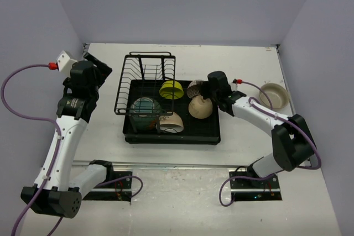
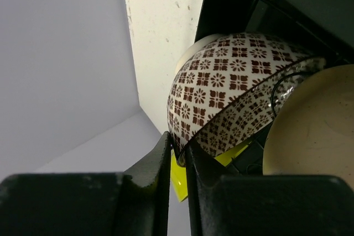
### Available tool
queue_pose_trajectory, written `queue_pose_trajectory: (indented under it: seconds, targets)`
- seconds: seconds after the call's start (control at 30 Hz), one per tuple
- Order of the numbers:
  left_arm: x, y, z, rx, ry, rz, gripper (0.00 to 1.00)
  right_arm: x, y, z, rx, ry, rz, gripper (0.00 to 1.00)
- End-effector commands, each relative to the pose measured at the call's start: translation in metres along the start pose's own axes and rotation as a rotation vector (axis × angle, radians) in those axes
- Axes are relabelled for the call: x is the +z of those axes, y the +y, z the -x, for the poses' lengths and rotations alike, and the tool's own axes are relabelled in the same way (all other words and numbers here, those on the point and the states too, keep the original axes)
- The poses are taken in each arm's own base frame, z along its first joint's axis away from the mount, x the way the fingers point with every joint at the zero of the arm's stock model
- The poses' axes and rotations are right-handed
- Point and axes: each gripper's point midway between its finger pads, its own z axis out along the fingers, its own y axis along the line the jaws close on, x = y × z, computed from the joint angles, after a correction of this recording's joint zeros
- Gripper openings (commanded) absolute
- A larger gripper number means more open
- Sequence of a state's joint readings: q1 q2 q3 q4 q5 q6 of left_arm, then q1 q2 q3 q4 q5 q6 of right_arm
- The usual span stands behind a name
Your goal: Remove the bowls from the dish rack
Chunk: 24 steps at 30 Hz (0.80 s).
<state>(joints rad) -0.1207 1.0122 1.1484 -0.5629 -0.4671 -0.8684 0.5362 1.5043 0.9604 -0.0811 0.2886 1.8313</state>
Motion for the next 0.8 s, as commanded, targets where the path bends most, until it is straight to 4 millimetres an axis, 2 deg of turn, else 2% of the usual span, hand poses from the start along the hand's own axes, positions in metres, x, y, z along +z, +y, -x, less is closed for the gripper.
queue_pose_trajectory:
  seconds: [0.0,0.1,0.2,0.53,0.63,0.7,0.77]
  targets:
    - [-0.007,-0.009,0.021,-0.016,-0.048,-0.032,0.97,0.001,-0.007,0.006,-0.009,-0.024,-0.017,0.11]
    - [-0.007,-0.008,0.021,-0.016,-0.046,-0.03,0.97,0.004,-0.005,0.006,-0.025,-0.022,-0.015,0.1]
    - [-0.007,-0.006,0.019,-0.014,-0.043,-0.027,0.97,0.006,-0.006,0.005,-0.044,-0.015,-0.003,0.0]
    - [-0.005,0.006,0.005,-0.03,-0.025,-0.016,0.97,0.004,-0.031,0.009,-0.095,0.009,0.044,0.0]
    - [-0.004,0.008,0.003,-0.034,-0.024,-0.014,0.97,0.002,-0.029,0.008,-0.143,0.022,0.103,0.0]
    - [-0.004,0.009,0.003,-0.038,-0.027,-0.012,0.97,0.001,-0.038,0.009,-0.172,0.025,0.106,0.0]
    - [-0.004,0.008,0.003,-0.045,-0.027,-0.016,0.97,-0.003,-0.032,0.01,-0.18,0.027,0.147,0.0]
